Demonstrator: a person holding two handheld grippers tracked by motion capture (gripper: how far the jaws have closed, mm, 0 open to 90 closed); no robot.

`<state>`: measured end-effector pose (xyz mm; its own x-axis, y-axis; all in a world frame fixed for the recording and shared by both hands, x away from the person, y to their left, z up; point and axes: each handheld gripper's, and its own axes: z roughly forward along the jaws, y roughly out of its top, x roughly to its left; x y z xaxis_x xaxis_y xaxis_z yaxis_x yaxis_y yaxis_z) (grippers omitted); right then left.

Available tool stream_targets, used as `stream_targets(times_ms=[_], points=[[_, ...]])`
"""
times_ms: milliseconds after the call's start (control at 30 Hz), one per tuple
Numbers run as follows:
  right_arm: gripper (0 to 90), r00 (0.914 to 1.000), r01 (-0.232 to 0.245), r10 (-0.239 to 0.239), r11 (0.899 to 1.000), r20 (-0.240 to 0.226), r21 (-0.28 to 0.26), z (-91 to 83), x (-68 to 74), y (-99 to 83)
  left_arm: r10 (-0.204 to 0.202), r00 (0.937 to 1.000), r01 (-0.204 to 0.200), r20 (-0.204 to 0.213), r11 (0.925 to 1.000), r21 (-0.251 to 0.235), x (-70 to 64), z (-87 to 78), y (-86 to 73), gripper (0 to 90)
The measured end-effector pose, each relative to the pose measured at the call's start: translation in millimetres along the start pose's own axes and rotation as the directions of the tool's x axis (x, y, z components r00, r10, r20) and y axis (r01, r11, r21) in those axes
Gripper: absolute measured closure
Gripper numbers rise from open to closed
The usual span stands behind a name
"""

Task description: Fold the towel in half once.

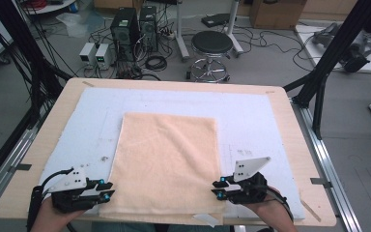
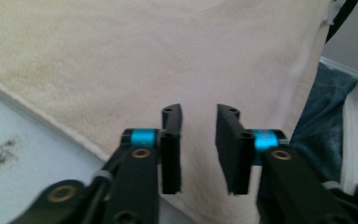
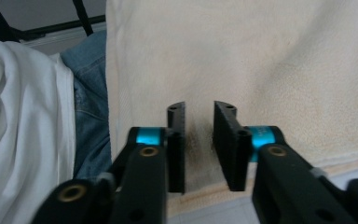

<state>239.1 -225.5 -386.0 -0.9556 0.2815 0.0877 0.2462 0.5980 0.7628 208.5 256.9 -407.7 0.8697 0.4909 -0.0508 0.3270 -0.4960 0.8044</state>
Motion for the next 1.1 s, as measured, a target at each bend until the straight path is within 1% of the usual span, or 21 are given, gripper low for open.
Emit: stream_targets(times_ms=[33, 67, 167, 233, 333, 400, 433, 533, 567, 600, 633, 700, 733, 767, 800, 833, 900, 933, 1033, 1067, 1100], points=[[69.4, 1.0000, 0.001, -0.001, 1.000, 0.009, 0.002, 1.9, -1.2, -0.7, -0.001, 1.0000, 0.001, -0.002, 1.0000, 0.001, -0.4, 0.6, -1.6, 68.0], [68.4, 1.0000, 0.001, -0.001, 1.000, 0.005, 0.003, 3.8, -2.0, -1.1, -0.001, 1.0000, 0.001, -0.001, 1.0000, 0.004, -0.3, 1.3, -2.7, 67.0], [66.4, 0.9996, 0.024, -0.023, 0.999, -0.014, 0.023, 11.2, -3.3, -2.1, -0.006, 1.0000, 0.006, 0.003, 0.9999, 0.012, 0.2, 6.1, -5.0, 65.8], [65.1, 0.9990, 0.038, -0.037, 0.999, -0.023, 0.037, 16.9, -2.2, -4.6, -0.002, 0.9998, 0.001, 0.021, 0.9998, 0.018, -0.9, 10.0, -5.8, 65.8], [62.4, 0.9964, 0.065, -0.061, 0.996, -0.058, 0.066, 27.1, 3.4, -9.3, 0.019, 0.9985, -0.021, 0.051, 0.9990, 0.038, -4.5, 15.4, -5.7, 65.8], [61.1, 0.9940, 0.077, -0.069, 0.992, -0.084, 0.098, 34.1, 7.7, -12.6, 0.031, 0.9971, -0.035, 0.069, 0.9977, 0.058, -5.6, 18.7, -6.7, 65.1], [60.2, 0.9931, 0.087, -0.079, 0.991, -0.087, 0.104, 37.5, 9.6, -14.4, 0.029, 0.9959, -0.035, 0.085, 0.9968, 0.072, -5.4, 21.0, -8.0, 64.2], [60.0, 0.9914, 0.102, -0.090, 0.986, -0.095, 0.130, 45.6, 11.9, -19.3, 0.017, 0.9941, -0.029, 0.108, 0.9938, 0.107, -3.1, 28.6, -14.7, 61.5], [61.0, 0.9909, 0.109, -0.096, 0.984, -0.094, 0.141, 48.6, 12.2, -21.0, 0.018, 0.9939, -0.028, 0.109, 0.9952, 0.094, -2.4, 28.7, -16.1, 61.7], [63.8, 0.9910, 0.111, -0.100, 0.985, -0.089, 0.131, 49.6, 12.3, -22.3, 0.013, 0.9942, -0.024, 0.107, 0.9951, 0.096, -1.9, 28.3, -16.2, 63.4], [69.1, 0.9912, 0.108, -0.097, 0.986, -0.090, 0.127, 49.0, 11.7, -23.3, 0.017, 0.9949, -0.027, 0.099, 0.9949, 0.098, -2.0, 28.0, -16.1, 66.7], [81.5, 0.9913, 0.100, -0.088, 0.988, -0.098, 0.120, 47.2, 8.9, -23.7, 0.036, 0.9955, -0.045, 0.088, 0.9934, 0.105, -2.8, 27.8, -15.5, 76.1], [85.1, 0.9914, 0.099, -0.087, 0.988, -0.098, 0.120, 46.6, 8.5, -23.3, 0.034, 0.9956, -0.044, 0.087, 0.9929, 0.111, -2.9, 27.7, -14.2, 80.0], [86.1, 0.9898, 0.112, -0.100, 0.987, -0.101, 0.119, 46.4, 7.9, -22.6, 0.033, 0.9960, -0.042, 0.083, 0.9928, 0.112, -3.0, 27.3, -12.7, 83.0], [86.5, 0.9898, 0.111, -0.099, 0.986, -0.102, 0.121, 45.9, 8.6, -21.7, 0.039, 0.9961, -0.048, 0.079, 0.9920, 0.117, -3.0, 26.4, -11.1, 84.9], [86.9, 0.9886, 0.121, -0.109, 0.986, -0.103, 0.115, 45.2, 7.9, -20.9, 0.048, 0.9963, -0.056, 0.071, 0.9918, 0.115, -3.2, 24.9, -9.8, 85.6], [87.0, 0.9892, 0.115, -0.104, 0.988, -0.104, 0.103, 41.7, 8.8, -19.5, 0.055, 0.9968, -0.060, 0.058, 0.9942, 0.089, -4.9, 19.9, -8.2, 86.1], [87.0, 0.9890, 0.115, -0.106, 0.989, -0.103, 0.090, 39.5, 10.0, -18.7, 0.064, 0.9965, -0.068, 0.054, 0.9943, 0.082, -5.9, 16.4, -7.4, 86.2], [87.0, 0.9868, 0.118, -0.111, 0.991, -0.118, 0.055, 31.2, 14.4, -15.4, 0.056, 0.9967, -0.059, 0.059, 0.9969, 0.052, -8.8, 7.8, -6.9, 86.2], [86.9, 0.9863, 0.114, -0.107, 0.992, -0.125, 0.049, 29.5, 16.1, -14.5, 0.051, 0.9966, -0.054, 0.065, 0.9974, 0.047, -10.2, 6.1, -7.6, 86.2], [86.6, 0.9844, 0.117, -0.109, 0.992, -0.138, 0.048, 29.5, 17.3, -14.2, 0.053, 0.9958, -0.057, 0.075, 0.9970, 0.052, -10.9, 5.0, -8.5, 86.1]])
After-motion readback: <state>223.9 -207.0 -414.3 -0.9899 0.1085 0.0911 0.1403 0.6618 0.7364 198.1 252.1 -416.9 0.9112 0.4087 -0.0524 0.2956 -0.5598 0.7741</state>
